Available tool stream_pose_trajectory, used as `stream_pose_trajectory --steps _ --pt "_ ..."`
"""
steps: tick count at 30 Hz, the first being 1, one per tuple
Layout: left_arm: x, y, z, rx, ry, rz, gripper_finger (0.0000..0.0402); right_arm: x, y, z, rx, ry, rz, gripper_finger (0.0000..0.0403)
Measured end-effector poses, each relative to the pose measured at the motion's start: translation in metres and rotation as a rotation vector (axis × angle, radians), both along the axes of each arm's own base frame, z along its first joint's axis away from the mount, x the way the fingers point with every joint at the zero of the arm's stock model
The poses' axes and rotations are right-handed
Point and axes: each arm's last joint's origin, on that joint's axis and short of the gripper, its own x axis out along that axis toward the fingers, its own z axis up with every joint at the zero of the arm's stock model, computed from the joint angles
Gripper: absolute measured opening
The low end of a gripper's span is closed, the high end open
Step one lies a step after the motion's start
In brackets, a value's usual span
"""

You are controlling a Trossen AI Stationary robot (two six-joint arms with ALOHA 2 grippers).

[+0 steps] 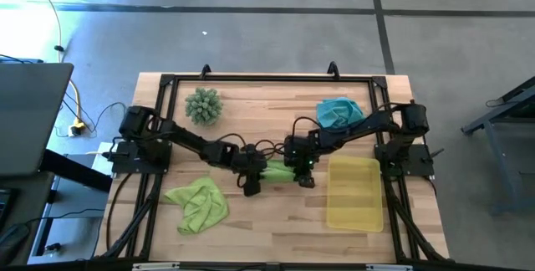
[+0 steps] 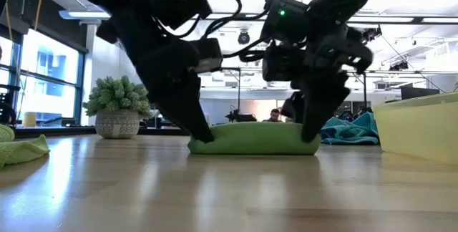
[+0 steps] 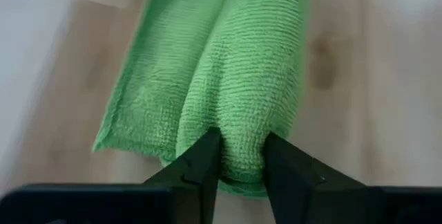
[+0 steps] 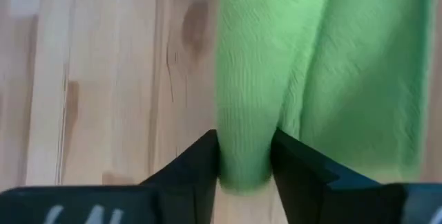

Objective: Roll microfiber towels into tight, uniform cylinder then place into a basket
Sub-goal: Roll the green cloth

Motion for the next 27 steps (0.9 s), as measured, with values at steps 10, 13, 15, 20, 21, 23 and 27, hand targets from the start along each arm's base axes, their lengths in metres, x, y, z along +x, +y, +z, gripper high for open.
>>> stream_pose_trajectory --steps 10,13,15,20,21,23,27 --pt "-0.001 0.034 -0.001 -0.315 0.024 0.131 0.0047 -0.018 0.026 0.041 -0.275 -0.113 0.125 0.0138" --pt "-0.002 0.039 -0.001 -0.321 0.026 0.153 0.0047 -0.018 0.048 0.041 -0.419 -0.178 0.222 0.0138" --pt "-0.002 0.041 -0.001 -0.323 0.025 0.157 0.0047 -0.019 0.060 0.041 -0.500 -0.209 0.246 0.0138" --pt "-0.002 0.041 -0.002 -0.319 0.025 0.165 0.0047 -0.022 0.076 0.044 -0.642 -0.253 0.229 0.0138" --pt "-0.002 0.041 -0.002 -0.320 0.026 0.167 0.0047 -0.023 0.078 0.045 -0.664 -0.255 0.225 0.0138" --pt "-0.002 0.041 -0.002 -0.329 0.026 0.177 0.0047 -0.025 0.081 0.048 -0.682 -0.266 0.219 0.0138" --pt "-0.002 0.041 -0.002 -0.334 0.027 0.182 0.0047 -0.024 0.084 0.047 -0.635 -0.269 0.196 0.0138"
